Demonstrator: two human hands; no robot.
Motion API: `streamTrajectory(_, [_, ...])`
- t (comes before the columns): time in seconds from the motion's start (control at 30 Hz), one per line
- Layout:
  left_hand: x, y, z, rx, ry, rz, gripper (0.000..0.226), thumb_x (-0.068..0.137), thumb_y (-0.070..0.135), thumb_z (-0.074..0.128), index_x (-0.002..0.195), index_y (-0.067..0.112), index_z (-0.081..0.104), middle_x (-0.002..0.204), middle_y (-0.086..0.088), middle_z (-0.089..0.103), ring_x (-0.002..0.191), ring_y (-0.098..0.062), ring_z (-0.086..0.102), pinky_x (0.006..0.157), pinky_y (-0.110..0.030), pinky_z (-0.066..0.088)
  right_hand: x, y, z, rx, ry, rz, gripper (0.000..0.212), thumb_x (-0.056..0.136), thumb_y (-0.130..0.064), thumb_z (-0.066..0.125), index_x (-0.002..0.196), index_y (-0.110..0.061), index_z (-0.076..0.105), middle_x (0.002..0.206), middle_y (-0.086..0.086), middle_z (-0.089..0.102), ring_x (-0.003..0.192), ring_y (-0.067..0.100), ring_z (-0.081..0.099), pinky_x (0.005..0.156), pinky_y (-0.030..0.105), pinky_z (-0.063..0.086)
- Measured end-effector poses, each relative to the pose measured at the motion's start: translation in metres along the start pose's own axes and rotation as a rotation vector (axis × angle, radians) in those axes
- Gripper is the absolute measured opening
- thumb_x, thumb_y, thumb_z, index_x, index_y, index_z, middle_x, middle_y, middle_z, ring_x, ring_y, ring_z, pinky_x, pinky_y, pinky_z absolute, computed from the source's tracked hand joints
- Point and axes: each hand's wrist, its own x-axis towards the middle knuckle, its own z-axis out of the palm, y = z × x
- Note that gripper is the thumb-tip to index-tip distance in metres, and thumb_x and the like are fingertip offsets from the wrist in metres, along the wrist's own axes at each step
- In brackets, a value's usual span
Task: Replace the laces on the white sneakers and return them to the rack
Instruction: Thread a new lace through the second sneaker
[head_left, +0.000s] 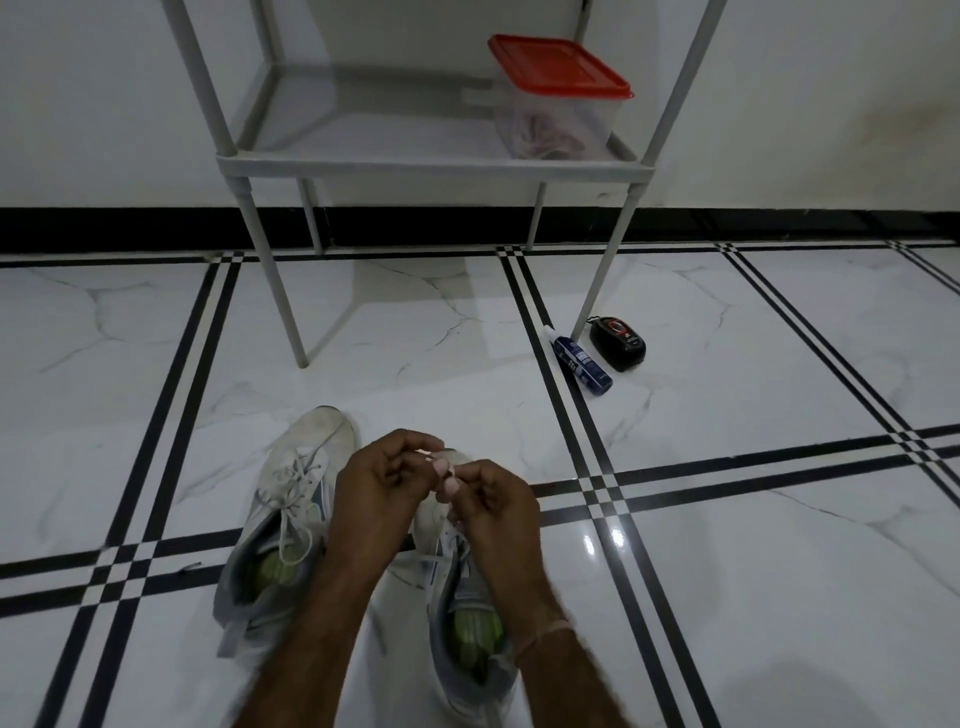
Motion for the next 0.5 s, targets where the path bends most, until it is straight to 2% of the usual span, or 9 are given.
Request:
streamTrajectory(0.1, [-0.008,-0.002,0.01,-0.189,0.04,-0.149,0.011,0.088,0.007,0.074,0.098,0.011,0.077,0.08,-0.005,0.076,0.076,-0.012,0.07,0.069,-0.023,0.056,-0.001,-0.003,0.0,0.023,0.036,0.064,0.008,0.093,-0.009,0.071,0.086,-0.005,0.07,0.076,0.011,0.073,0.068,0.017,0.066,0.065,0.027,0.054])
streamTrajectory(0.17, [-0.011,-0.005,0.013,-0.228,0.022,-0.201,0.009,0.088,0.008,0.073,0.095,0.011,0.078,0.078,-0.004,0.074,0.073,-0.009,0.066,0.065,-0.019,0.054,-0.004,-0.002,0.001,0.021,0.026,0.075,0.01,0.092,-0.008,0.07,0.082,-0.006,0.071,0.073,0.01,0.072,0.067,0.018,0.066,0.064,0.028,0.054])
streamTrajectory(0.27, [-0.011,-0.006,0.014,-0.184,-0.026,-0.195,0.007,0.088,0.008,0.074,0.092,0.011,0.079,0.079,-0.003,0.075,0.072,-0.006,0.067,0.066,-0.02,0.054,-0.008,-0.001,0.002,0.011,0.028,0.064,0.013,0.096,-0.013,0.068,0.085,-0.011,0.073,0.073,0.006,0.073,0.068,0.019,0.068,0.065,0.029,0.056])
streamTrajectory(0.33, [-0.011,-0.007,0.013,-0.187,-0.025,-0.18,0.007,0.09,0.008,0.072,0.093,0.009,0.078,0.084,-0.007,0.077,0.078,-0.012,0.07,0.07,-0.025,0.057,-0.008,-0.003,0.0,0.007,-0.003,0.067,0.009,0.096,-0.012,0.068,0.091,-0.013,0.076,0.078,0.005,0.075,0.072,0.021,0.07,0.066,0.03,0.058])
streamTrajectory(0.4, [-0.01,-0.008,0.012,-0.2,0.018,-0.188,0.007,0.094,0.009,0.068,0.095,0.008,0.075,0.09,-0.008,0.077,0.084,-0.017,0.072,0.074,-0.036,0.06,-0.007,-0.003,-0.008,-0.021,-0.024,0.105,0.01,0.093,-0.014,0.073,0.102,-0.019,0.076,0.094,0.0,0.076,0.082,0.019,0.073,0.072,0.031,0.06])
streamTrajectory(0.43, [-0.009,-0.01,0.009,-0.201,0.028,-0.19,0.006,0.095,0.009,0.067,0.095,0.008,0.072,0.091,-0.009,0.077,0.085,-0.019,0.073,0.074,-0.039,0.06,-0.008,0.0,-0.015,-0.086,-0.009,0.135,0.017,0.089,-0.02,0.077,0.105,-0.024,0.074,0.101,-0.005,0.075,0.087,0.016,0.072,0.074,0.029,0.06])
streamTrajectory(0.5, [-0.006,-0.015,0.004,-0.138,-0.014,-0.139,0.005,0.095,0.005,0.066,0.092,0.006,0.07,0.083,-0.01,0.075,0.077,-0.021,0.072,0.07,-0.033,0.059,-0.009,0.006,-0.034,-0.378,0.007,0.192,0.03,0.078,-0.042,0.085,0.103,-0.035,0.069,0.106,-0.014,0.069,0.092,0.008,0.068,0.078,0.026,0.057])
